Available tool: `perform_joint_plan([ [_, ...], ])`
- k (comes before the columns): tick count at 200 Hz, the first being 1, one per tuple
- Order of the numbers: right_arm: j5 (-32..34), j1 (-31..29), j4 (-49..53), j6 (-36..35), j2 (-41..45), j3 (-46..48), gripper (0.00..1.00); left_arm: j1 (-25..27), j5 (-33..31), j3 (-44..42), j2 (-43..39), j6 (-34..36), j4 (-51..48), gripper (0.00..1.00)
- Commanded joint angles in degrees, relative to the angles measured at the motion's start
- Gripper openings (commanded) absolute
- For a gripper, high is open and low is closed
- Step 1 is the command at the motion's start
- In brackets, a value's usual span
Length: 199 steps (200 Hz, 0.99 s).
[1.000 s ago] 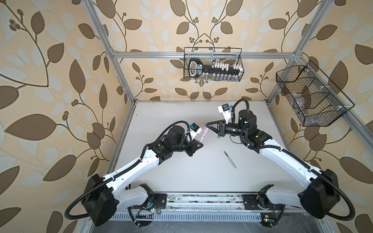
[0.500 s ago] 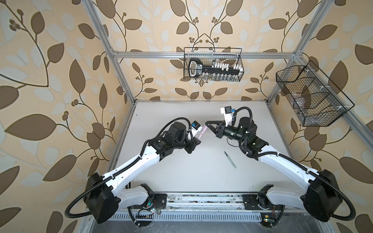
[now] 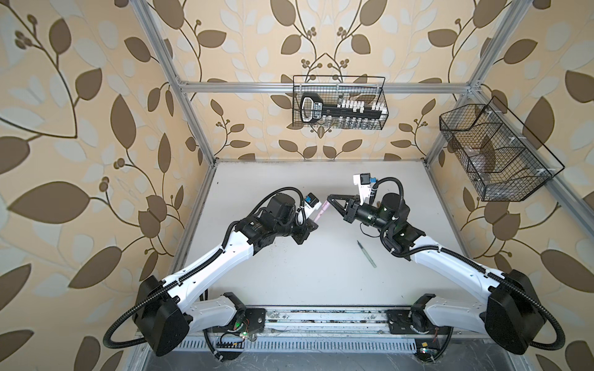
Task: Insert the pens into the pen caps
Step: 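Carry the capped pink pen with the left gripper toward the brown pen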
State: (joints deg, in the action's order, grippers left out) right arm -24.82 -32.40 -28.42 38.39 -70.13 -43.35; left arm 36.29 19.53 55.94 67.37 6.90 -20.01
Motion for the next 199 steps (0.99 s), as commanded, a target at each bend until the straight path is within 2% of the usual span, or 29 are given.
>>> perform_joint_plan([
  [1,-15.5,-0.2,19.8,-0.2,-0.4,4.6,0.00,-1.7,2.2,8.9,-6.7,-4.5,31.8,0.00],
  [6,-15.0,0.7,20.6,-0.8,0.2,3.9,0.00,-1.7,2.8,8.0,-7.0,-5.0,29.9,0.00],
  [15,-14.3,2.4,21.9,-2.3,1.2,2.4,0.24,-1.7,3.9,6.0,-7.5,-5.6,26.4,0.00],
  [19,-14.3,3.1,22.2,-2.6,1.4,1.7,0.31,-1.7,3.7,4.9,-7.8,-6.4,24.8,0.00],
  [36,-14.5,6.3,23.3,-3.9,2.1,-1.4,0.38,-1.6,2.8,-0.9,-8.8,-8.5,19.5,0.00],
  [56,-14.7,9.2,27.1,-6.5,2.5,-5.4,0.51,-1.7,-0.4,-7.9,-10.3,-13.5,15.4,0.00],
  [89,-11.6,12.6,32.6,-8.4,4.8,-6.2,0.56,-1.7,-13.2,-16.1,-11.7,-27.6,11.3,0.00],
  [104,-1.9,12.5,41.1,-11.6,6.2,-6.6,0.56,-1.7,-19.0,-16.5,-9.6,-31.4,7.1,0.00],
  [124,8.6,12.8,49.0,-15.0,8.1,-5.8,0.58,-1.7,-23.4,-14.7,-4.2,-34.1,3.0,0.00],
  [142,12.0,13.4,51.1,-15.3,9.8,-3.0,0.59,-1.6,-20.6,-12.5,1.3,-34.3,5.4,0.00],
  [171,13.2,14.2,51.9,-12.7,13.5,1.5,0.59,-0.7,-12.6,-8.6,10.9,-40.0,19.5,0.00],
  [199,15.6,17.1,55.0,-11.6,19.1,3.9,0.59,3.4,-9.4,2.2,25.7,-46.6,26.3,0.00],
])
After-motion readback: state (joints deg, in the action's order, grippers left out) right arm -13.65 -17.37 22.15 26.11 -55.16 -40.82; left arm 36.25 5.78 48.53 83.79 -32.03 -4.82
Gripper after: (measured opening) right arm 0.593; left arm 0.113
